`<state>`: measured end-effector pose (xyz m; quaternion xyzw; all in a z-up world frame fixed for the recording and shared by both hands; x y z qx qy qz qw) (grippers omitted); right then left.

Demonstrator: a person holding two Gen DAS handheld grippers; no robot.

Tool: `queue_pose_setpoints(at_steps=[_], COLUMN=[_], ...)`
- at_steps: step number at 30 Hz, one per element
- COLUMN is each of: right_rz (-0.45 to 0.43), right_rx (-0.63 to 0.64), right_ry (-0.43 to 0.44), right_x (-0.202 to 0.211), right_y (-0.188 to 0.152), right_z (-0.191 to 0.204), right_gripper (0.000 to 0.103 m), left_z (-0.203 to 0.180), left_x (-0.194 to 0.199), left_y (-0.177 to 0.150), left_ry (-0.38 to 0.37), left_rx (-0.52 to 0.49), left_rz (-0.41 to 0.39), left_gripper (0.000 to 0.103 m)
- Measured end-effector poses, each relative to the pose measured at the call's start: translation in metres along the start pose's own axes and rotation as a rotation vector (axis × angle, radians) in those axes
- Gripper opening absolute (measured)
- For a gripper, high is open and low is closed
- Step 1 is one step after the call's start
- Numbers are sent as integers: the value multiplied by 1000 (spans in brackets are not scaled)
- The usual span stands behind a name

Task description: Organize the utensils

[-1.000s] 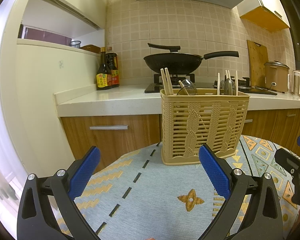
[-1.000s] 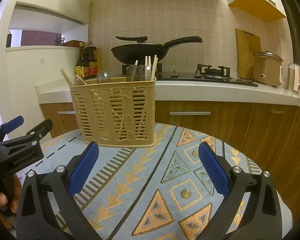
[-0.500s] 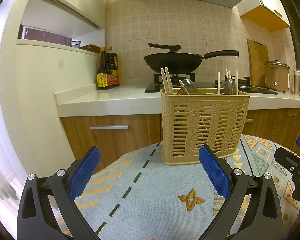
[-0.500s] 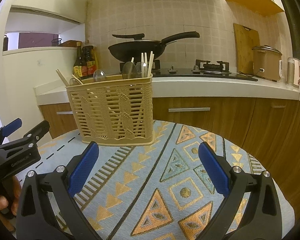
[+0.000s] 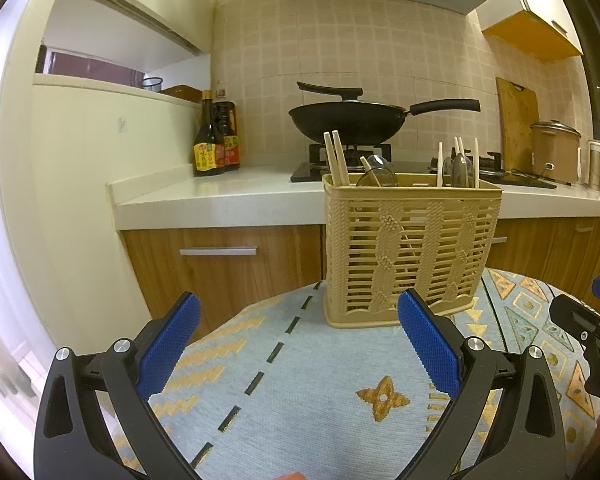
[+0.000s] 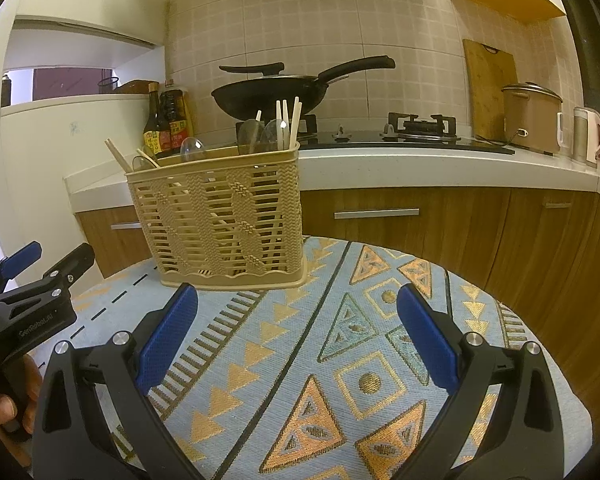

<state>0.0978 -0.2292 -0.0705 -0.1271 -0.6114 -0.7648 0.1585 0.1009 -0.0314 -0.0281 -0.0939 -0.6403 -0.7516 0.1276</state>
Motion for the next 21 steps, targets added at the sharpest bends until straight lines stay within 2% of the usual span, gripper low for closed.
queue_pose_setpoints(at_steps=[10,21], right_rz=[-6,-6], right_rx=[15,14], right_ry=[1,2], right_x=[1,1], right_y=[0,0], right_z=[2,2], right_gripper=[95,95], left_z=[-2,-2], left_x=[5,1], left_y=[3,1], left_ry=[-3,-14], left_rx=[-10,1], left_rz=[-31,-9], left_gripper=[96,96])
Point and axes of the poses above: each gripper's, at about its wrist camera, not at the fingertips, and x roughly against the way its jaws point, z to its left, y to its top, the point moved 10 cm from there along -x, roughly the way its jaws point, and after that the axes turned 6 degrees about -x, right-handed, at the moved point
